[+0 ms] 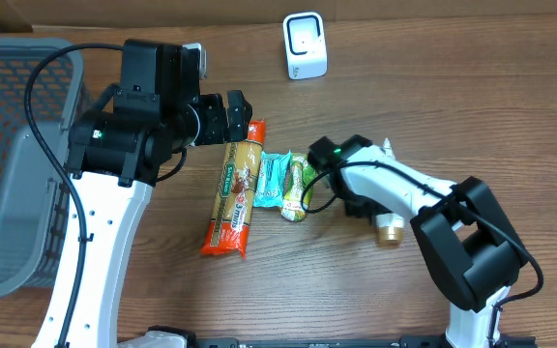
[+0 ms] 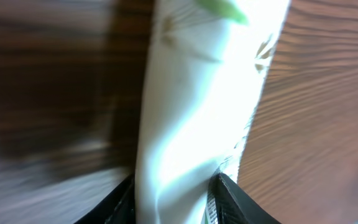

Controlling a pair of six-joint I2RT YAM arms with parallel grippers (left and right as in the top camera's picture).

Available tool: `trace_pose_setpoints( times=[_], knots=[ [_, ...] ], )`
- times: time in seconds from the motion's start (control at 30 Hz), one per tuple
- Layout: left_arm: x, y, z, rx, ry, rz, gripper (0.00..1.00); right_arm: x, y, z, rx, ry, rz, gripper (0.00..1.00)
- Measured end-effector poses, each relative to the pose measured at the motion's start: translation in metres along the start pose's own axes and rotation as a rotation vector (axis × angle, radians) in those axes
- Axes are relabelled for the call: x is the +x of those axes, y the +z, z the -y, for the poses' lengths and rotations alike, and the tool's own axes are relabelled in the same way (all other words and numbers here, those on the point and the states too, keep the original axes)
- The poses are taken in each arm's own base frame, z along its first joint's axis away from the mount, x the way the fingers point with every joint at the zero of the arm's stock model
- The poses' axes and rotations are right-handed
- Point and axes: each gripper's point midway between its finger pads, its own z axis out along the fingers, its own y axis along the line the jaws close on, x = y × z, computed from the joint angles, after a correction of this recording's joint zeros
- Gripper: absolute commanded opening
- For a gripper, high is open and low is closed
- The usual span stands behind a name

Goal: Scan the item barcode

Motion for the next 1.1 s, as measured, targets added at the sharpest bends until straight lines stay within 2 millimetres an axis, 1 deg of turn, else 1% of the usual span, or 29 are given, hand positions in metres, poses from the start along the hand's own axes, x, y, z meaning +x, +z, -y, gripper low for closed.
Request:
trace_pose_setpoints(
  times=[0.03, 0.1, 0.17, 0.2, 0.23, 0.27, 0.33, 0.4, 0.47, 0.5, 0.53, 0.6, 0.63, 0.67, 0.7, 0.73, 0.8, 0.83, 0.9, 0.97, 1.03, 1.1],
  knots=[
    [0.0, 0.0, 0.0, 0.0, 0.0, 0.0, 1.0, 0.001, -0.006, -0.01, -0.034, -0.01, -0.002, 0.41],
    [0.0, 0.0, 0.0, 0.0, 0.0, 0.0, 0.99, 0.003, -0.013, -0.022, -0.08, -0.019, -0.009, 0.43],
    [0.0, 0.0, 0.0, 0.0, 0.0, 0.0, 1.0, 0.004, -0.026, -0.038, -0.15, -0.029, -0.016, 0.48],
    [0.0, 0.0, 0.0, 0.0, 0.0, 0.0, 0.99, 0.004, -0.028, -0.041, -0.166, -0.029, -0.019, 0.49],
    [0.0, 0.0, 0.0, 0.0, 0.0, 0.0, 1.0, 0.003, -0.036, -0.05, -0.213, -0.03, -0.024, 0.51],
    [0.0, 0.0, 0.0, 0.0, 0.0, 0.0, 0.99, 0.004, -0.043, -0.055, -0.24, -0.038, -0.038, 0.52],
    [0.0, 0.0, 0.0, 0.0, 0.0, 0.0, 1.0, 0.006, -0.053, -0.056, -0.266, -0.042, -0.066, 0.54],
    [0.0, 0.0, 0.0, 0.0, 0.0, 0.0, 1.0, 0.002, -0.067, -0.053, -0.293, -0.03, -0.081, 0.59],
    [0.0, 0.0, 0.0, 0.0, 0.0, 0.0, 1.0, -0.007, -0.08, -0.049, -0.328, -0.009, -0.072, 0.66],
    [0.0, 0.0, 0.0, 0.0, 0.0, 0.0, 1.0, -0.015, -0.089, -0.046, -0.357, 0.016, -0.056, 0.7],
    [0.0, 0.0, 0.0, 0.0, 0.0, -0.001, 0.99, -0.022, -0.097, -0.041, -0.383, 0.036, -0.04, 0.77],
    [0.0, 0.0, 0.0, 0.0, 0.0, 0.0, 1.0, -0.034, -0.116, -0.026, -0.45, 0.08, -0.005, 0.86],
    [0.0, 0.0, 0.0, 0.0, 0.0, 0.0, 1.0, -0.039, -0.127, -0.015, -0.497, 0.107, 0.011, 0.89],
    [0.0, 0.0, 0.0, 0.0, 0.0, 0.0, 0.99, -0.042, -0.133, -0.005, -0.526, 0.125, 0.018, 0.9],
    [0.0, 0.0, 0.0, 0.0, 0.0, 0.0, 1.0, -0.045, -0.14, 0.01, -0.565, 0.149, 0.024, 0.95],
    [0.0, 0.0, 0.0, 0.0, 0.0, 0.0, 1.0, -0.048, -0.144, 0.021, -0.592, 0.164, 0.03, 0.95],
    [0.0, 0.0, 0.0, 0.0, 0.0, 0.0, 1.0, -0.053, -0.148, 0.048, -0.678, 0.179, 0.027, 0.98],
    [0.0, 0.0, 0.0, 0.0, 0.0, 0.0, 1.0, -0.055, -0.147, 0.056, -0.71, 0.18, 0.022, 1.0],
    [0.0, 0.0, 0.0, 0.0, 0.0, 0.0, 1.0, -0.059, -0.14, 0.066, -0.775, 0.168, 0.013, 1.0],
    [0.0, 0.0, 0.0, 0.0, 0.0, 0.0, 1.0, -0.058, -0.127, 0.068, -0.844, 0.142, -0.014, 1.0],
    [0.0, 0.0, 0.0, 0.0, 0.0, -0.001, 1.0, -0.053, -0.111, 0.065, -0.893, 0.122, -0.041, 1.0],
    [0.0, 0.0, 0.0, 0.0, 0.0, -0.002, 1.0, -0.044, -0.09, 0.058, -0.93, 0.112, -0.077, 1.0]
  ],
)
